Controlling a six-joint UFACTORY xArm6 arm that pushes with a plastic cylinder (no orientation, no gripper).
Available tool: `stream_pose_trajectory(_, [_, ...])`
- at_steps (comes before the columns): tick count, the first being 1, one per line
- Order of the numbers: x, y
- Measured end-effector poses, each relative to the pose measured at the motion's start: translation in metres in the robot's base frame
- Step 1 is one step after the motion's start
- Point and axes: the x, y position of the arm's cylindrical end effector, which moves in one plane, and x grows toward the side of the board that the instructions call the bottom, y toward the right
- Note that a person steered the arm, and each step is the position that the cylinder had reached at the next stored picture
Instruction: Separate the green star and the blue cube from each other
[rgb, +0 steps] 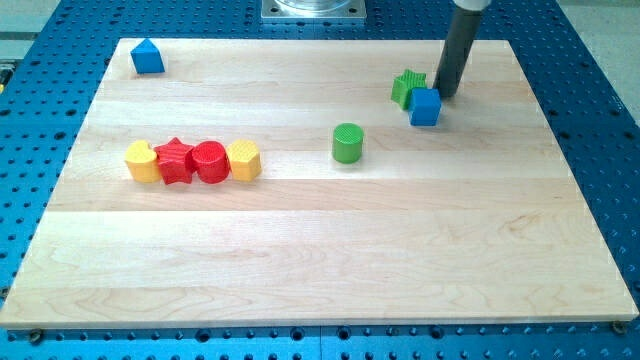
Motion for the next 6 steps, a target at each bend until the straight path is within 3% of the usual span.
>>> stream_pose_trajectory(3, [0.006, -0.087])
stream_pose_trajectory(5, [0.009, -0.023])
stream_pose_trajectory(6, [0.035, -0.031])
